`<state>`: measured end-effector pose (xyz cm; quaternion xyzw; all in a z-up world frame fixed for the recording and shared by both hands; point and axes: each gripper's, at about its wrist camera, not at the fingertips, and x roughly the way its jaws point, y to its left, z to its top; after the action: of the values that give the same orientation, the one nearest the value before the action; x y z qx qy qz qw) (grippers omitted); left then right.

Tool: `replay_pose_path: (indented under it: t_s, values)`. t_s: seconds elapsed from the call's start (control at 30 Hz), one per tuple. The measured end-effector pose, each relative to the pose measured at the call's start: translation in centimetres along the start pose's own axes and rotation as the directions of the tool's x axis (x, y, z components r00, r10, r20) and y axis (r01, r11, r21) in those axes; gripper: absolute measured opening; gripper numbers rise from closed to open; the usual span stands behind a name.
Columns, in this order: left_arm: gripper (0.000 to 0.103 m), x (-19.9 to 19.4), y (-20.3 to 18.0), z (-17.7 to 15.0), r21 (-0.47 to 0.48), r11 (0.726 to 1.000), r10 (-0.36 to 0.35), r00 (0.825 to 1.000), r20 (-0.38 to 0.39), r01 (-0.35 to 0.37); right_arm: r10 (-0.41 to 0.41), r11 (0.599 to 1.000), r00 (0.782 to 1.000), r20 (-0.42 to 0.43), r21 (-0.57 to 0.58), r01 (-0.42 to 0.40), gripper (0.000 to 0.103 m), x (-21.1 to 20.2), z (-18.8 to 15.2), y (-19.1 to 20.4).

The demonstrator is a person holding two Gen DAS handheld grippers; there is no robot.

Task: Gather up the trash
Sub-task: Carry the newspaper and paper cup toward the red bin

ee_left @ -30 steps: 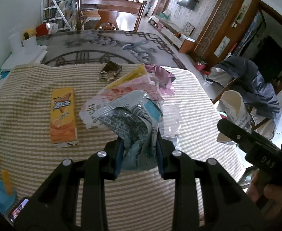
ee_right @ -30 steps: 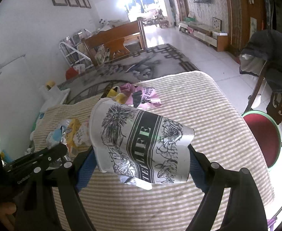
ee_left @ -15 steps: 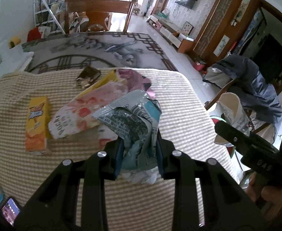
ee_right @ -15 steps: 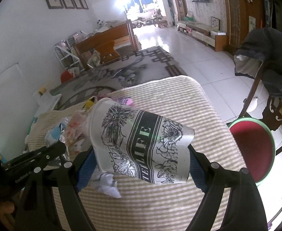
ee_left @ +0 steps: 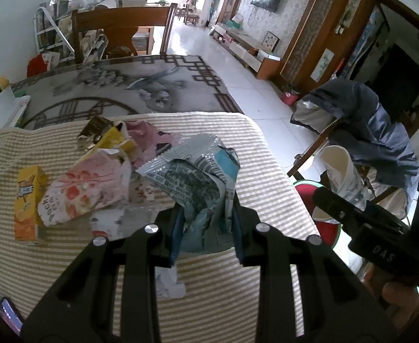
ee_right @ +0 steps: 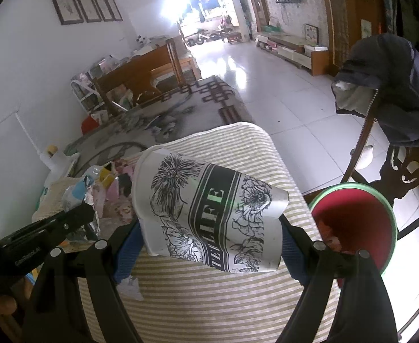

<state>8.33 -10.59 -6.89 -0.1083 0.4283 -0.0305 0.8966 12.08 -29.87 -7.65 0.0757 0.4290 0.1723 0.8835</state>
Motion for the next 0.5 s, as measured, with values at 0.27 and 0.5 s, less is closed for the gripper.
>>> replay_pose_path:
  t_s: [0.27, 0.5]
  values:
    - [0.028, 0.9, -2.9, 0.3, 0.023, 1.0, 0.007, 1.0, -0.009, -0.007, -0.001, 0.999, 1.0, 0.001, 0.034, 0.001, 0.081, -0.4, 0.4, -2.8]
    - [0.028, 1.8, -5.6, 0.6, 0.058, 0.998, 0.002, 1.0, -0.018, -0.001, -0.017, 0.998, 1.0, 0.007, 0.067, 0.017, 0.081, -0.8, 0.5, -5.8]
